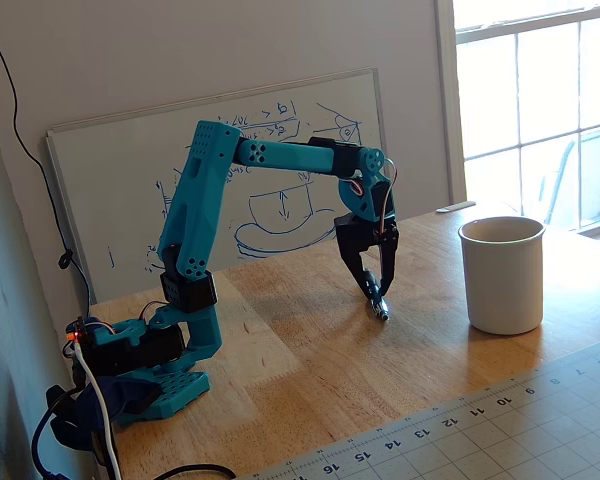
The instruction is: Grasp a pen and put it in a mug.
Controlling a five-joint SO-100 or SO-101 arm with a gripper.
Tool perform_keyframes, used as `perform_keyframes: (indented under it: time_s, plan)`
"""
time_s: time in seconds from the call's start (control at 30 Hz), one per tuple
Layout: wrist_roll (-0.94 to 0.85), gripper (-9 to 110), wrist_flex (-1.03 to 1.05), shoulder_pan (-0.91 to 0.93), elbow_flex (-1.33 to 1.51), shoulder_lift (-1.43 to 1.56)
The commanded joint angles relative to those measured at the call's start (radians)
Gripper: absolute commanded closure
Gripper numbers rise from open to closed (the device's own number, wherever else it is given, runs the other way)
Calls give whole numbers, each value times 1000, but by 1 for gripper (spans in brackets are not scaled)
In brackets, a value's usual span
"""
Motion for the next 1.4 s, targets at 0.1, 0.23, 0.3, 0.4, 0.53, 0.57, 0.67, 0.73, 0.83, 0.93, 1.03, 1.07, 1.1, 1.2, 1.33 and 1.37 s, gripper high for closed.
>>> perform_keyframes:
  time_s: [0.1,0.23,0.3,0.4,0.53,0.57,0.67,0.73,0.83,0.93,1.03,1.07,1.1,1.2,1.33,1.37]
  plan:
    - [-6,98,5,6,-5,221]
    - [-6,98,6,6,-5,291]
    - [-6,98,6,6,-17,322]
    - [-8,98,-3,8,-21,383]
    - [-9,98,-5,40,-21,489]
    - [-11,98,-5,52,-21,517]
    - [-28,98,-6,83,-23,583]
    - [-81,98,-6,104,-21,614]
    - [-230,98,-5,140,-20,643]
    - [-422,98,-5,186,-21,663]
    - [-621,98,-6,244,-23,696]
    - [-687,98,-6,262,-23,709]
    - [-755,98,-9,281,-23,721]
    - [-951,98,-61,331,-23,746]
    - [-1193,98,-179,394,-23,755]
    - [-1247,98,-222,411,-23,755]
